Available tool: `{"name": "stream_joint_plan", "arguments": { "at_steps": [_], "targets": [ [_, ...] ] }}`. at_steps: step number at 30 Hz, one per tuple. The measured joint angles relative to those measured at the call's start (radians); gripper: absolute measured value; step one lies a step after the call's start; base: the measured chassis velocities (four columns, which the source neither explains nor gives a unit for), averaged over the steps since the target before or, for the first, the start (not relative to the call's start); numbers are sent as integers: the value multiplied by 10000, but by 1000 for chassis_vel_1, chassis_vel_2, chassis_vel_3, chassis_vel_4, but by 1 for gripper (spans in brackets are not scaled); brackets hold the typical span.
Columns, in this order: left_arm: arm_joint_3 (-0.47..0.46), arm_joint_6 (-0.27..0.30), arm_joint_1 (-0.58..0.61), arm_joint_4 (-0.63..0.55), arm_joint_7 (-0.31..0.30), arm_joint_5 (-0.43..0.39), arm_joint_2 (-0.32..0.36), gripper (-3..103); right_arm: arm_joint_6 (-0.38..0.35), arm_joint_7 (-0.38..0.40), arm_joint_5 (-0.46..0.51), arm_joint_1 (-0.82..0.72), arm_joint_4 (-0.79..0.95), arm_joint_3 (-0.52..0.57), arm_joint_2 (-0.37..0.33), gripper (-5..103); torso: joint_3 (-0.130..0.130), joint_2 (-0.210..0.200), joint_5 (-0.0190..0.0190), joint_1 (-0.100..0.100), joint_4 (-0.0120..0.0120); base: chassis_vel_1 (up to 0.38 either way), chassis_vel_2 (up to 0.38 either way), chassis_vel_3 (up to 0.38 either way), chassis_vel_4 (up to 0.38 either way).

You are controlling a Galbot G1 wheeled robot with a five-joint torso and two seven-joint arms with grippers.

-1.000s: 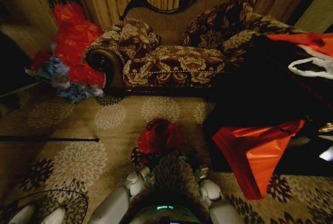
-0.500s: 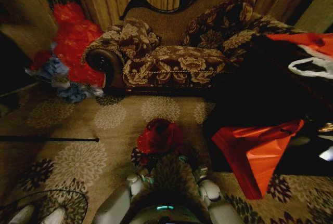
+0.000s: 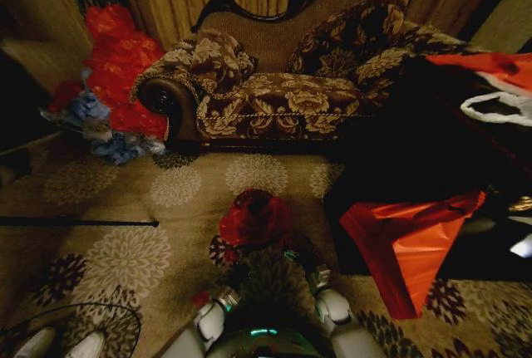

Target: Place a garbage bag over the trash bin.

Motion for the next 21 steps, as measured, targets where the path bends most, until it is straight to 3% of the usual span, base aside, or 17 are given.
{"name": "stream_joint_plan", "arguments": {
  "at_steps": [2,3,6,7,9,10,12,13,15,16,20,21],
  "targets": [
    [-61,49,6,158,639,-2177,-198,65,1,0,-2,4,-19,-7,-24,100,0,0,-3,0,-1,0,0,0,0],
    [-61,49,6,158,639,-2177,-198,65,1,0,-2,4,-19,-7,-24,100,0,0,-3,0,-1,0,0,0,0],
    [-273,103,-146,495,1530,-4214,-436,81,-2,0,-10,15,-52,-35,-30,100,0,0,-2,0,-2,0,0,0,0],
    [-273,103,-146,495,1530,-4214,-436,81,-2,0,-10,15,-52,-35,-30,100,0,0,-2,0,-2,0,0,0,0],
    [-353,294,-238,512,2029,-5053,-437,92,-20,-1,-11,32,-62,-52,-35,100,0,0,-3,0,-1,0,0,0,0],
    [-395,419,-294,510,2328,-5451,-410,92,-28,0,-13,44,-72,-59,-38,100,0,0,-3,0,-1,0,0,0,0],
    [-679,1072,-418,420,3239,-6491,-319,98,-37,4,-15,61,-81,-63,-40,100,1,0,-4,0,-1,0,0,0,0],
    [-679,1072,-418,420,3239,-6491,-319,98,-37,4,-15,61,-81,-63,-40,100,1,0,-4,0,-1,0,0,0,0],
    [-1226,2343,-656,412,4881,-7918,-272,100,-45,12,-15,68,-82,-62,-20,100,0,0,-1,0,-1,0,0,0,0],
    [-1226,2343,-656,412,4881,-7918,-272,100,-45,12,-15,68,-82,-62,-20,100,0,0,-1,0,-1,0,0,0,0],
    [-1432,4024,-1112,924,6408,-9945,-181,100,-46,13,-15,52,-112,-51,-1,100,1,0,-3,0,-2,0,0,0,0],
    [-1432,4024,-1112,924,6408,-9945,-181,100,-46,13,-15,52,-112,-51,-1,100,1,0,-3,0,-2,0,0,0,0]
  ]
}}
